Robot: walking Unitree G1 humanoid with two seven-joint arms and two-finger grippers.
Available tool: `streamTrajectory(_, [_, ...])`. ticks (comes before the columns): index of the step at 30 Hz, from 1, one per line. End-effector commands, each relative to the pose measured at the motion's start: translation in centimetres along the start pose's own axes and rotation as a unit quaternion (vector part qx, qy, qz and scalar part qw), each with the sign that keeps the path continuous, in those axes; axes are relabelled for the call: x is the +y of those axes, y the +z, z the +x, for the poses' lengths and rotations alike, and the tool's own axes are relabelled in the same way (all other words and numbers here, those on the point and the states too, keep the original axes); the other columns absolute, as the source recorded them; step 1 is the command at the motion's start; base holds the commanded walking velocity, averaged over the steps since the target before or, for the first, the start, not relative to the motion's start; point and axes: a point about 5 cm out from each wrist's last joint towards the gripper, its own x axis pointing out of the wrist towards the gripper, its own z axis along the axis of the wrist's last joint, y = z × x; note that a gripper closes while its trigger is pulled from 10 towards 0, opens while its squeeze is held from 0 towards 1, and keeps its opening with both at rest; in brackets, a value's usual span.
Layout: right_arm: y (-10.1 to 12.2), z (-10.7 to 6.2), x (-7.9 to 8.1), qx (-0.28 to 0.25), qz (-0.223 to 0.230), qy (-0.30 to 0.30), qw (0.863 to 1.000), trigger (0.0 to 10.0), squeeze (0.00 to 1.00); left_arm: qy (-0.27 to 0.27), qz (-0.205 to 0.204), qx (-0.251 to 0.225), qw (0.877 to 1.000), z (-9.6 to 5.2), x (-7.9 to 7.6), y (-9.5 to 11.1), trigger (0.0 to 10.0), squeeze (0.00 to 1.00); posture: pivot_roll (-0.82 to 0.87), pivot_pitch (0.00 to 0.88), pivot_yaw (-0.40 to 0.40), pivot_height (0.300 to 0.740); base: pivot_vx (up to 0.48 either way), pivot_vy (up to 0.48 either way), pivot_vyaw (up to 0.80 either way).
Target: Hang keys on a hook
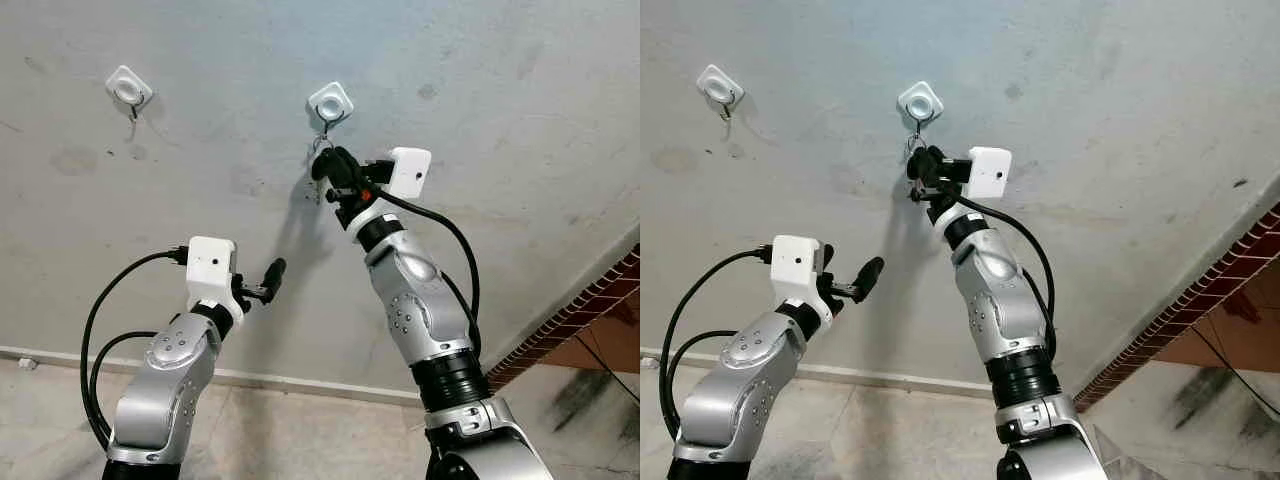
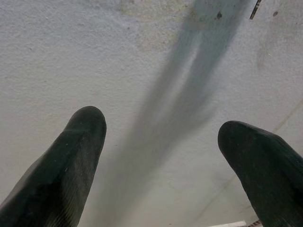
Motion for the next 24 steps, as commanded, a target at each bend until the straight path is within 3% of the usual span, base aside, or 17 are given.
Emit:
streamTrajectory(1, [-1.0, 0.0, 2.0, 0.002, 0.037, 0.01, 0.999, 10.0, 1.0, -0.008, 0.001, -0.003, 1.0, 0.0, -0.3, 0.3, 10.0, 0.0, 0.21, 0.07, -0.056, 0.74, 0.0, 0.0, 0.0])
streamTrajectory(14, [-0.9, -0.2, 1.9, -0.007, -0.006, 0.0, 1.0, 10.0, 1.0, -0.008, 0.004, 0.0, 1.0, 0.0, -0.3, 0.2, 10.0, 0.0, 0.21, 0.072, -0.058, 0.74, 0.0, 0.0, 0.0])
streamTrajectory(24, [-0.6, -1.5, 0.8, -0.014, -0.047, -0.014, 0.999, 10.0, 1.0, -0.011, 0.003, 0.0, 1.0, 0.1, -0.5, 0.2, 10.0, 0.0, 0.2, 0.07, -0.056, 0.74, 0.0, 0.0, 0.0])
